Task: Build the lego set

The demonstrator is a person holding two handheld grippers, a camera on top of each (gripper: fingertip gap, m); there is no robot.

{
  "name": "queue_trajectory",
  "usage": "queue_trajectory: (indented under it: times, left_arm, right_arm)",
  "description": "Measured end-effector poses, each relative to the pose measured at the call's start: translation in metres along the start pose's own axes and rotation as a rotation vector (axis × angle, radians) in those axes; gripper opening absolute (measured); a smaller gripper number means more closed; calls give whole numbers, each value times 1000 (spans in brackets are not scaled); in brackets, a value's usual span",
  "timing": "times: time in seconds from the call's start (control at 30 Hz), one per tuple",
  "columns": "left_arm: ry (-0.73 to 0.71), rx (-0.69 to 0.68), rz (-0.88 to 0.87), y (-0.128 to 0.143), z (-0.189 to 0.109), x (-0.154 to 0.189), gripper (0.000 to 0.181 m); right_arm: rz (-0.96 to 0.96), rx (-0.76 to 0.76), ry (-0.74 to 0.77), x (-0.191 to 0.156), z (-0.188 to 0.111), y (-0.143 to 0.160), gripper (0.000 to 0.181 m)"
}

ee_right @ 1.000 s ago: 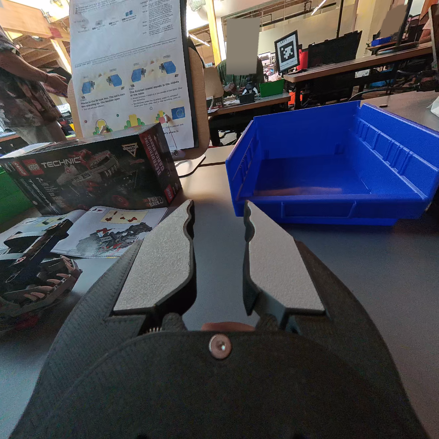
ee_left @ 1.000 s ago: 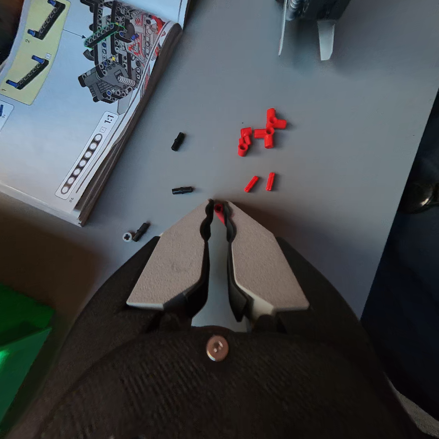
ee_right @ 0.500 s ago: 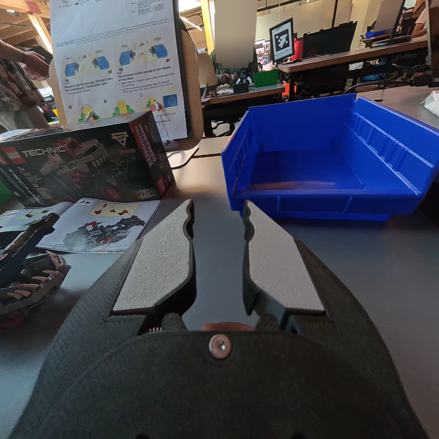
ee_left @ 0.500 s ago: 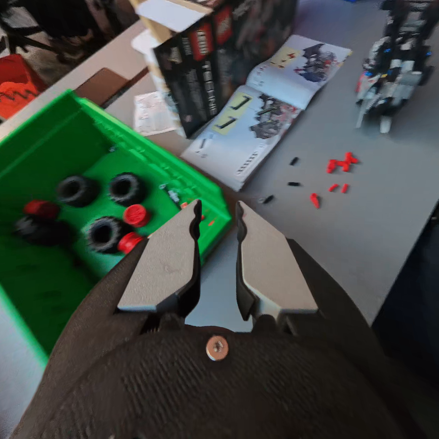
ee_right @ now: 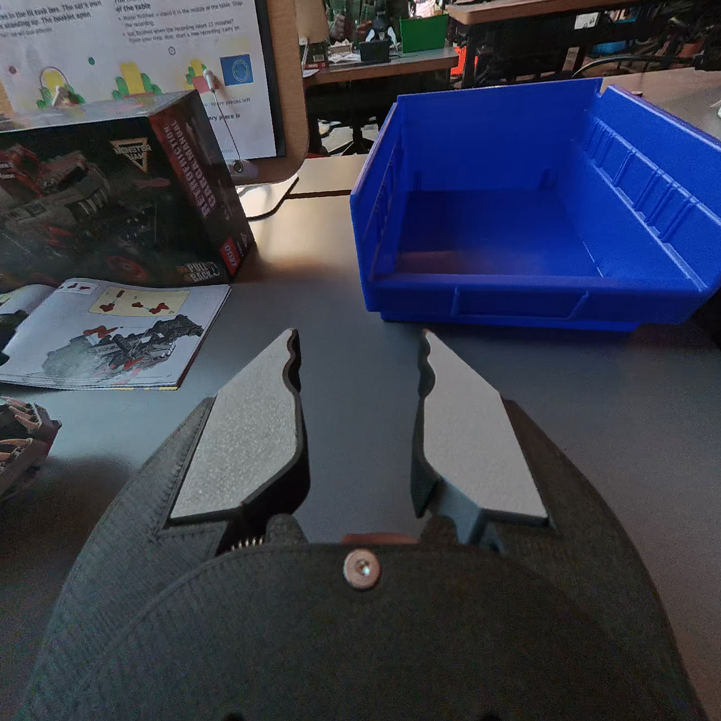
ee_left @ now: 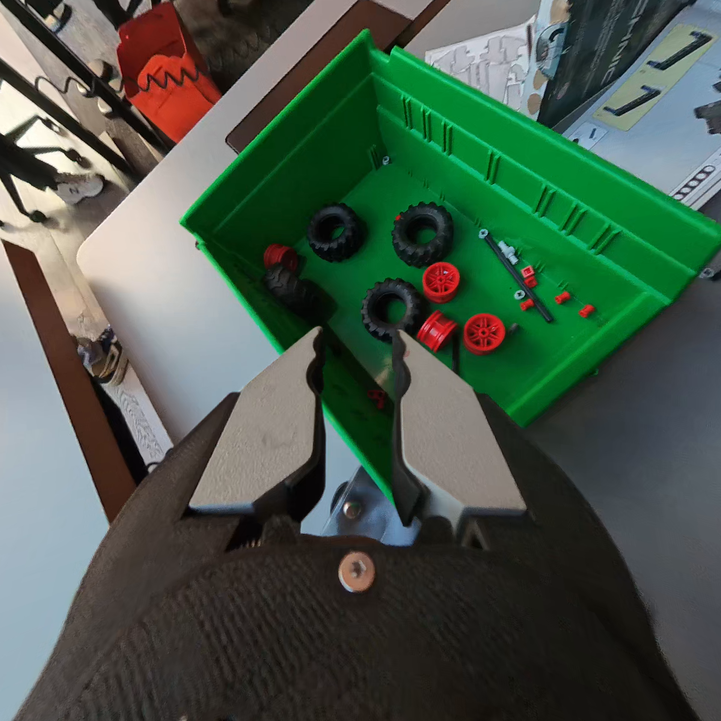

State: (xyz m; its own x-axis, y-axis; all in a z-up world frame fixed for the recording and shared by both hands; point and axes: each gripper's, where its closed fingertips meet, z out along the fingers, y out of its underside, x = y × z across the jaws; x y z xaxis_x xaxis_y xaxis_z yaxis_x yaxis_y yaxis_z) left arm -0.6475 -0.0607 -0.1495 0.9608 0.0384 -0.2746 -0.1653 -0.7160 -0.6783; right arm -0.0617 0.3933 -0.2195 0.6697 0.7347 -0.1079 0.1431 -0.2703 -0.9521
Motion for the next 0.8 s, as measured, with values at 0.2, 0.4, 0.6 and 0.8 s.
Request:
queue_trajectory:
  times: [0.2,0.4,0.6,0.8]
  left_arm:
    - [-84,191,44,-11,-15,2,26]
    - [225,48,36,5,-1,52,19]
    - [425,-418,143,49,37,84,16]
    - [457,-728,196,79,48,92,14]
  right_arm:
    - [20,-31,-11,1,3,4,63]
    - [28,-62,-27,0,6,7,62]
    - [19,-62,-44,-3,6,7,62]
    - [33,10,-74,-5,0,-3,59]
